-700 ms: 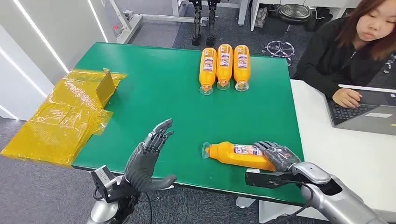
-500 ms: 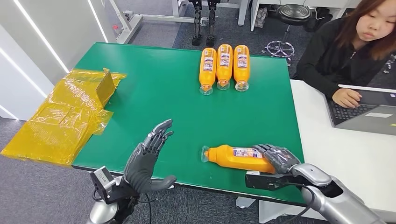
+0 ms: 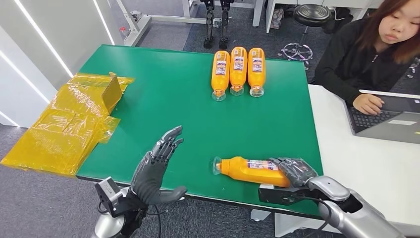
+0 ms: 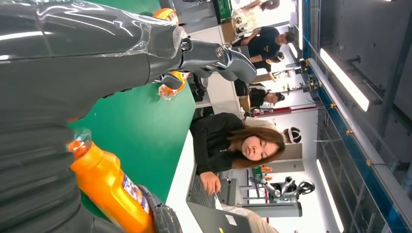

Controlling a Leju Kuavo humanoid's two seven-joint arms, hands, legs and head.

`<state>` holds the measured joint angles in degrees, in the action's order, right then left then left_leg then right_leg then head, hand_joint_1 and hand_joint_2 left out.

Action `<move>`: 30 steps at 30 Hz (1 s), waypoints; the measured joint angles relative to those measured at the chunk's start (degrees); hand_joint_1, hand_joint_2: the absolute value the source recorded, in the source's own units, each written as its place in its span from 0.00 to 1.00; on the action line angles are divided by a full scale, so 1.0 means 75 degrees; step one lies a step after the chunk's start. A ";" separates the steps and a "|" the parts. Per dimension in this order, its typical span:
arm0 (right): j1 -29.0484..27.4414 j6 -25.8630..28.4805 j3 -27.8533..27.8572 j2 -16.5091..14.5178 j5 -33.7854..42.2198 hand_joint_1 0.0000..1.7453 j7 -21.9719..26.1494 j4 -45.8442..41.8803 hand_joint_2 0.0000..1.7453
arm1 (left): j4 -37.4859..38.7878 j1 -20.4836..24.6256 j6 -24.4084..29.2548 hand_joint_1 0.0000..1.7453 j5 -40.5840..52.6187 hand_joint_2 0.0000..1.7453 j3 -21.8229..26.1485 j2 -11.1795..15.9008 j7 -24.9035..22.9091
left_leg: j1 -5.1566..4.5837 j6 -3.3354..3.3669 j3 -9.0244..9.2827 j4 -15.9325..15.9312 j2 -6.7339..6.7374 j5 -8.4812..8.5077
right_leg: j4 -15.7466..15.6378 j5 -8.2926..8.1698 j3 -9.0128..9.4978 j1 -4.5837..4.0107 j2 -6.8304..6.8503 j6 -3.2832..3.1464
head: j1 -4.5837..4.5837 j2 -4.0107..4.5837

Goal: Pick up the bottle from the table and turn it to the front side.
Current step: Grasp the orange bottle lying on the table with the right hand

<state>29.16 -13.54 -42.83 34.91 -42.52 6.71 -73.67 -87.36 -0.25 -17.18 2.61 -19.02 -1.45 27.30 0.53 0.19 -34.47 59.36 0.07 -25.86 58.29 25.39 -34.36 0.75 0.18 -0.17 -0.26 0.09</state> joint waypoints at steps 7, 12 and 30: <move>-0.0301 0.0739 0.0403 -0.0017 -0.0527 1.00 -0.0354 -0.0365 1.00 | -0.0075 -0.0033 0.0037 0.00 0.0106 1.00 0.0015 0.0000 -0.0086 | -0.0001 0.0000 -0.0023 0.0000 -0.0007 0.0001 | 0.0003 -0.0001 -0.0013 0.0001 0.0009 0.0000 | 0.0001 0.0000; -0.0743 0.1751 0.1140 -0.0106 -0.1240 1.00 -0.0837 -0.1118 1.00 | -0.0208 -0.0166 0.0160 0.00 0.0254 1.00 0.0038 -0.0002 -0.0131 | 0.0000 0.0000 -0.0030 0.0000 -0.0013 0.0001 | 0.0003 0.0001 -0.0023 0.0000 0.0015 0.0001 | -0.0001 0.0000; -0.4890 0.4956 0.3202 -0.1473 -0.3243 1.00 -0.0446 -0.4515 1.00 | -0.0309 -0.0162 0.0056 0.00 0.0285 1.00 0.0028 -0.0153 -0.0276 | 0.0001 -0.0007 -0.0043 -0.0006 -0.0043 -0.0028 | 0.0002 0.0042 -0.0033 -0.0001 0.0044 0.0000 | 0.0001 0.0000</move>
<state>-7.52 23.63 -18.82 23.87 -66.84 3.37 -107.54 -89.68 -1.47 -16.76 4.74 -18.80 -2.60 25.23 0.54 0.14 -34.79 59.31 -0.26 -26.07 58.30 25.70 -34.61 0.74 0.51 -0.16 -0.26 0.09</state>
